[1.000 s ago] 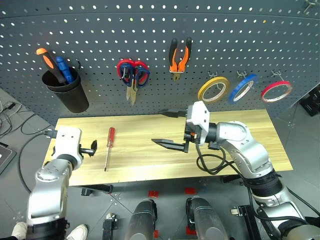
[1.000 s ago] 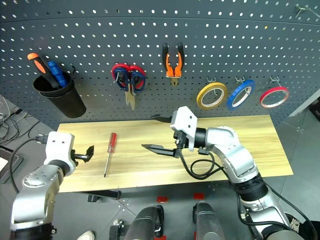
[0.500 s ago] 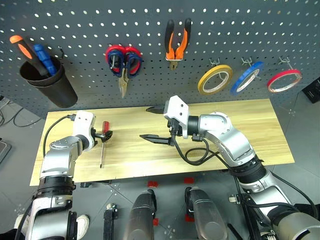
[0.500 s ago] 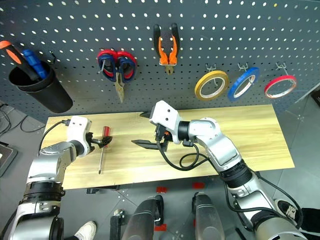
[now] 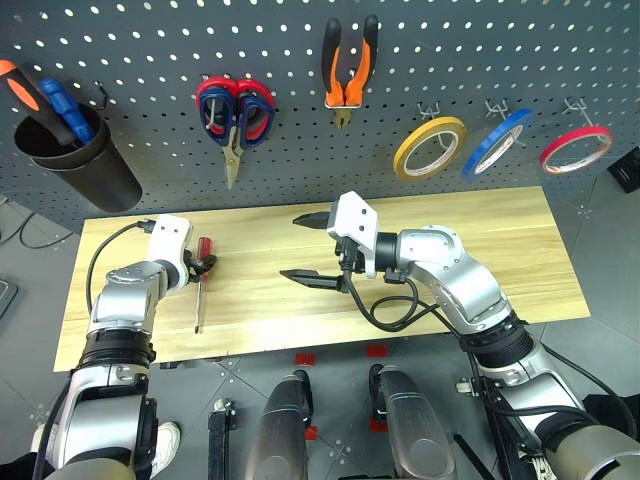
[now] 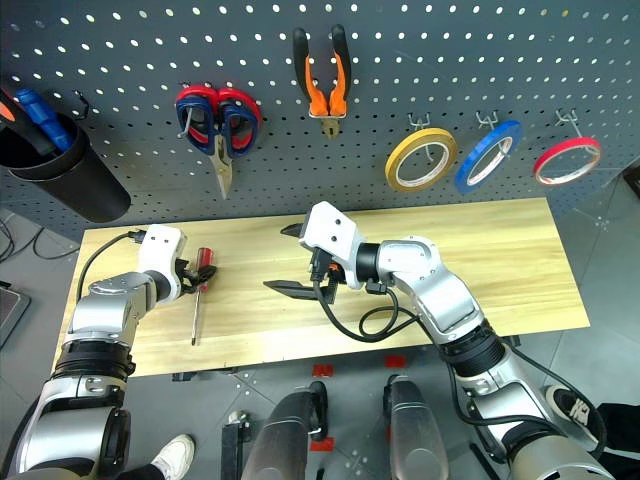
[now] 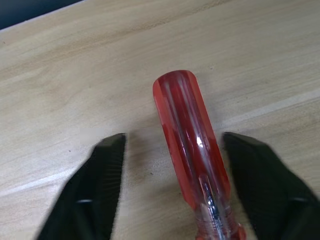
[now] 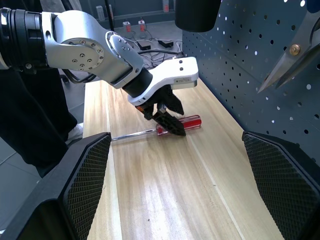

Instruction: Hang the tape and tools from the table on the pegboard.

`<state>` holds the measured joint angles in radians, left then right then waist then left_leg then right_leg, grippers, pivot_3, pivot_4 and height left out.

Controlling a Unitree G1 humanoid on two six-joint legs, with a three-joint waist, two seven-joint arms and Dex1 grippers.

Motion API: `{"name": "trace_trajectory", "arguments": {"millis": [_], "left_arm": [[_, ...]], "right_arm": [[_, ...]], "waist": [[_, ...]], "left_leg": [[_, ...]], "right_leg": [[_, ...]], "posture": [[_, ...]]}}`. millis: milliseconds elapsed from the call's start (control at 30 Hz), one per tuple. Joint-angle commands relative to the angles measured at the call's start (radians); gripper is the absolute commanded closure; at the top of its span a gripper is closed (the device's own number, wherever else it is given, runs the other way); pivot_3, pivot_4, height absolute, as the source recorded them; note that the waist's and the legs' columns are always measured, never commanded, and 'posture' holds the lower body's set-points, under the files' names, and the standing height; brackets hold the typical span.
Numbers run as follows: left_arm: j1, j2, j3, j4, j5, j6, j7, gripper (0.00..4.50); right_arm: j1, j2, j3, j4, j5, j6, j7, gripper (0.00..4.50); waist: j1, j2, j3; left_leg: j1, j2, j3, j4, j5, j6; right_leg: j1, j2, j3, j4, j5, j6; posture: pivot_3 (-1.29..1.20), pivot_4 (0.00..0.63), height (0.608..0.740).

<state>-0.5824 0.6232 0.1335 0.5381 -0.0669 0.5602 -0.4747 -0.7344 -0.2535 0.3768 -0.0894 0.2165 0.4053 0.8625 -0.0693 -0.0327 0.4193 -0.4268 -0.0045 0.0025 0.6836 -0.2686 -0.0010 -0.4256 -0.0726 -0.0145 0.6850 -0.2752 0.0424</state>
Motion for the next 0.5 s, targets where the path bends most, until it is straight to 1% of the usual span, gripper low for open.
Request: {"name": "trace_trajectory", "arguments": {"millis": [33,100,133,367,400,500], "left_arm": [[0.015,0.018,-0.008,-0.003,0.010,0.018,-0.004,2.81],[0.014,0.019,-0.009,-0.001,0.010,0.018,-0.004,3.43],[0.012,0.020,-0.011,0.001,0.010,0.018,-0.004,3.59],[-0.005,0.027,-0.016,0.003,0.007,0.023,-0.009,3.59],[0.010,0.028,-0.018,-0.030,0.007,0.028,-0.010,3.59],[0.099,0.039,-0.030,-0.203,0.008,0.061,-0.022,3.59]], "right_arm": [[-0.011,0.009,-0.012,-0.024,-0.003,-0.009,-0.004,0.00],[-0.013,0.010,-0.013,-0.022,-0.004,-0.008,-0.005,0.00],[-0.013,0.011,-0.013,-0.022,-0.005,-0.008,-0.005,0.00],[-0.015,0.016,-0.015,-0.013,-0.007,-0.017,-0.006,0.00],[-0.015,0.017,-0.020,-0.013,-0.003,-0.018,-0.006,0.00],[-0.003,0.009,-0.043,-0.030,0.026,-0.013,0.008,0.00]], "waist": [[0.000,0.000,0.000],[-0.001,0.000,0.000],[-0.001,0.000,0.000],[-0.003,0.001,0.001],[-0.003,0.001,0.001],[-0.009,0.000,0.000]], "left_leg": [[0.000,0.000,0.000,0.000,0.000,0.000],[0.000,0.000,0.000,0.000,0.000,0.000],[0.000,0.000,0.000,0.000,0.000,0.000],[0.000,0.000,0.000,-0.001,0.000,0.000],[0.000,0.000,0.000,-0.002,0.000,0.000],[0.000,0.000,0.000,-0.002,0.001,-0.002]], "right_leg": [[0.000,0.000,0.000,0.000,0.000,0.000],[0.000,0.000,0.000,0.000,0.000,0.000],[0.000,0.000,0.000,0.000,0.000,0.000],[0.000,0.000,0.000,-0.001,0.000,0.000],[0.000,0.000,0.000,-0.001,0.000,0.000],[0.000,0.000,0.000,-0.003,0.000,0.000]], "posture": [[-0.15,0.495,0.740],[-0.15,0.492,0.740],[-0.15,0.492,0.740],[-0.14,0.481,0.740],[-0.13,0.468,0.740],[-0.13,0.444,0.740]]}}
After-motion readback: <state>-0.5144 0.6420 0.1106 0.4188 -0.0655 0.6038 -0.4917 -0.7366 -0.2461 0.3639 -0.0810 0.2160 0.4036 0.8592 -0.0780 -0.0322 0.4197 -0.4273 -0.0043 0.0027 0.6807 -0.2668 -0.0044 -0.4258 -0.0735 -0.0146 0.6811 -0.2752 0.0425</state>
